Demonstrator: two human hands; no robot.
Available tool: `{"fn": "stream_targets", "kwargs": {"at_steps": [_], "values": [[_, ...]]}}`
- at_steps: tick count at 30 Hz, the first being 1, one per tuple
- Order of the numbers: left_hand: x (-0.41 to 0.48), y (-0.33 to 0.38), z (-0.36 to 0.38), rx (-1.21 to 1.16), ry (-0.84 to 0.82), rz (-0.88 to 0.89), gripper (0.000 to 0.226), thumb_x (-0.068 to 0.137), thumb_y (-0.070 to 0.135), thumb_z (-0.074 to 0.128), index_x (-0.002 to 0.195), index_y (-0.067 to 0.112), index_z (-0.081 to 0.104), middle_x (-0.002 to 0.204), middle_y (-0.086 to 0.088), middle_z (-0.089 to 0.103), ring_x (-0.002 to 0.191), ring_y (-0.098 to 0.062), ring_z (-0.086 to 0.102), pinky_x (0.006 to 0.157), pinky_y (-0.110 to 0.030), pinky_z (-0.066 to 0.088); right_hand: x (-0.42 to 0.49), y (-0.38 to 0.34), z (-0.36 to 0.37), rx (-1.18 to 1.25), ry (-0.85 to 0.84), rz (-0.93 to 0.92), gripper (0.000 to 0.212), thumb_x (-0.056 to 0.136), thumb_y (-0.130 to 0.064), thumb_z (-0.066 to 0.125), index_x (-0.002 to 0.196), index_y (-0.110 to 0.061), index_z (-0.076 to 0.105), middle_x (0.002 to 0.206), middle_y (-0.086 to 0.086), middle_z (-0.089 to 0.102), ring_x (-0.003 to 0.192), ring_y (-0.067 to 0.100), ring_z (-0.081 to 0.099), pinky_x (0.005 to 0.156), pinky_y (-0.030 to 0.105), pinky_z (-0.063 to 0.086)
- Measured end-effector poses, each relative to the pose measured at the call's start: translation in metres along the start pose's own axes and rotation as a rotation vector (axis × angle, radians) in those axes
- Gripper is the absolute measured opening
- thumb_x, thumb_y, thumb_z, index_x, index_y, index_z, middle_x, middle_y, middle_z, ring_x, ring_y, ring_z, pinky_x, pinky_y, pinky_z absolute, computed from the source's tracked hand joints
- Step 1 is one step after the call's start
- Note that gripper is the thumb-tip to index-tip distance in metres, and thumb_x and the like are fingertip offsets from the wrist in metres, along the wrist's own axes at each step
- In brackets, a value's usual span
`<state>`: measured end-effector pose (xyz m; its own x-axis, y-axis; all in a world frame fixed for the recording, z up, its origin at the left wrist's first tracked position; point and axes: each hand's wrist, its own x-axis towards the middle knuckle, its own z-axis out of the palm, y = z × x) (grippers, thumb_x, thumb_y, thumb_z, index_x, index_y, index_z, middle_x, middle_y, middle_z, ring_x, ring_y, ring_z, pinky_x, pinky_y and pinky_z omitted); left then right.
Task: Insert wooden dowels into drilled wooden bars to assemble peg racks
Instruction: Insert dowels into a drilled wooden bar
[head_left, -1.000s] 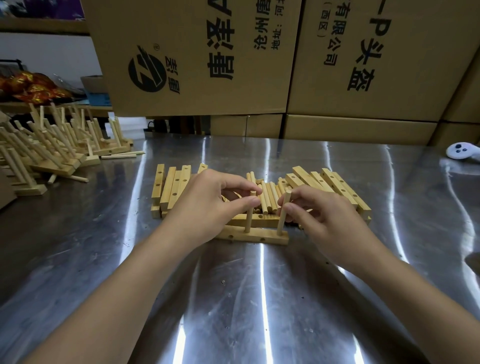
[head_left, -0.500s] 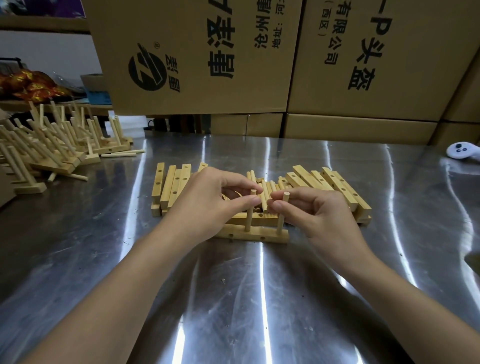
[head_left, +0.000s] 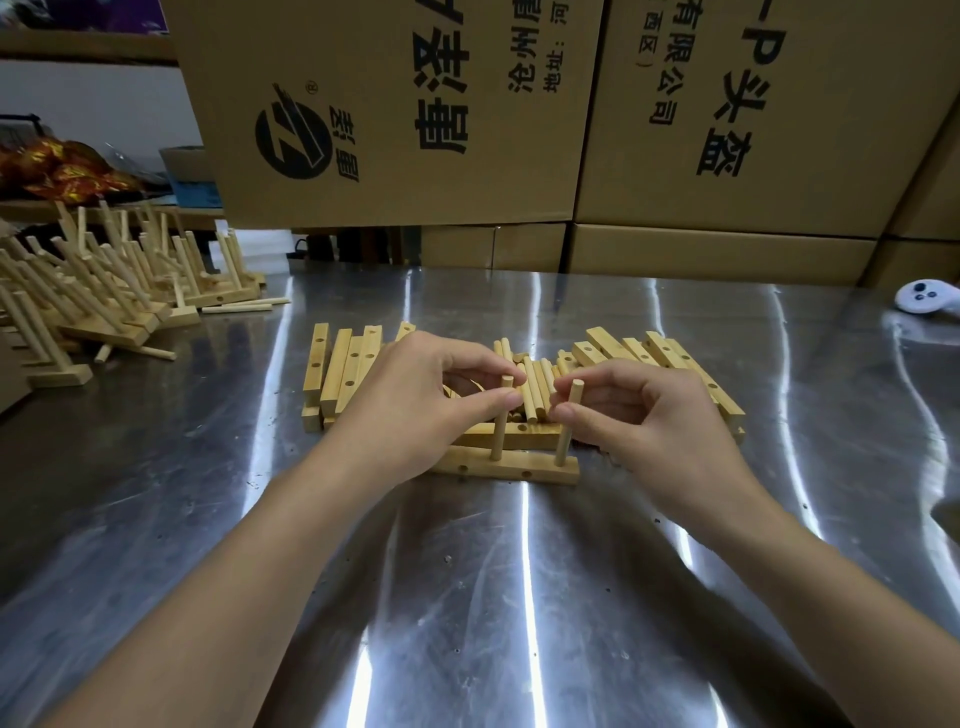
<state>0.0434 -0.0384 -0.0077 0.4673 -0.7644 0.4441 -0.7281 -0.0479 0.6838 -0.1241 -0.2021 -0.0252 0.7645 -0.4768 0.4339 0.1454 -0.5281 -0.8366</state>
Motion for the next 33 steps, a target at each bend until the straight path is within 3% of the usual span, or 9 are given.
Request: {"fn": "stream_targets", "kwargs": {"at_steps": [5,11,13,15,17,20,24,28,33], "values": [[0.0,0.002,0.0,-0.009,0.006,-0.004,0.016,0.09,0.031,0.084,0.106,0.034,0.084,0.089,0.02,0.079,0.087,-0.001,0.073,0.076,-0.022,0.056,0.002,0.002,0.003,-0.022,0.068,0.0,0.016,0.081,-0.017,0.09,0.078,-0.02,0.074,0.079,0.001,0.079,0.082,0.019,0.079,0.076,0.049,0.067],[0.0,0.004,-0.003,-0.015,-0.021,-0.002,0.021,0.089,0.031,0.085,0.11,0.036,0.082,0.091,0.021,0.078,0.091,0.001,0.073,0.076,-0.02,0.058,0.002,0.003,0.005,-0.086,0.105,0.008,0.023,0.078,-0.03,0.092,0.076,-0.022,0.07,0.077,0.002,0.077,0.08,0.022,0.077,0.075,0.054,0.065],[-0.001,0.002,-0.012,-0.018,-0.068,-0.039,0.036,0.084,0.032,0.089,0.117,0.042,0.078,0.096,0.021,0.077,0.097,0.003,0.071,0.076,-0.018,0.055,0.001,0.002,0.004,-0.1,0.098,-0.001,0.023,0.08,-0.029,0.091,0.077,-0.023,0.069,0.078,0.001,0.077,0.078,0.02,0.076,0.075,0.053,0.065],[-0.001,-0.002,-0.027,-0.042,-0.1,-0.107,0.045,0.078,0.032,0.093,0.118,0.044,0.076,0.101,0.016,0.077,0.101,0.0,0.072,0.083,-0.025,0.059,0.0,0.001,0.005,-0.138,0.091,-0.015,0.022,0.081,-0.03,0.09,0.079,-0.023,0.069,0.078,-0.003,0.076,0.076,0.016,0.076,0.074,0.048,0.065],[0.0,-0.007,-0.042,-0.106,-0.101,-0.149,0.037,0.074,0.032,0.094,0.108,0.035,0.081,0.097,0.009,0.08,0.096,-0.007,0.076,0.085,-0.028,0.061,-0.001,-0.001,0.005,-0.145,0.093,-0.007,0.022,0.081,-0.031,0.089,0.08,-0.022,0.068,0.078,-0.004,0.076,0.076,0.014,0.076,0.074,0.045,0.065],[0.0,-0.013,-0.051,-0.143,-0.091,-0.175,0.029,0.067,0.037,0.09,0.092,0.024,0.085,0.085,0.003,0.082,0.085,-0.011,0.079,0.077,-0.02,0.062,0.0,0.0,0.005,-0.142,0.099,0.001,0.023,0.08,-0.034,0.087,0.08,-0.02,0.069,0.08,-0.002,0.076,0.081,0.016,0.076,0.076,0.047,0.065],[-0.003,-0.015,-0.05,-0.166,-0.1,-0.207,0.024,0.068,0.036,0.091,0.088,0.024,0.085,0.081,0.0,0.081,0.079,-0.013,0.079,0.071,-0.024,0.062,-0.002,-0.002,0.006,-0.146,0.101,-0.007,0.023,0.079,-0.038,0.085,0.079,-0.022,0.068,0.079,-0.003,0.075,0.083,0.015,0.075,0.077,0.048,0.064],[0.001,-0.015,-0.052,-0.154,-0.108,-0.236,0.012,0.079,0.022,0.092,0.089,0.022,0.084,0.079,-0.002,0.08,0.077,-0.013,0.077,0.064,-0.026,0.061,-0.003,-0.003,0.006,-0.159,0.102,0.0,0.02,0.081,-0.035,0.085,0.08,-0.024,0.069,0.08,-0.004,0.074,0.083,0.015,0.074,0.078,0.045,0.063],[-0.003,-0.016,-0.04,-0.089,-0.054,-0.215,0.007,0.085,0.024,0.09,0.086,0.026,0.083,0.078,0.005,0.079,0.075,-0.005,0.075,0.062,-0.016,0.054,-0.007,-0.001,0.009,-0.246,0.109,-0.019,0.013,0.087,-0.037,0.081,0.087,-0.032,0.069,0.085,-0.013,0.073,0.082,0.008,0.071,0.073,0.028,0.06]]}}
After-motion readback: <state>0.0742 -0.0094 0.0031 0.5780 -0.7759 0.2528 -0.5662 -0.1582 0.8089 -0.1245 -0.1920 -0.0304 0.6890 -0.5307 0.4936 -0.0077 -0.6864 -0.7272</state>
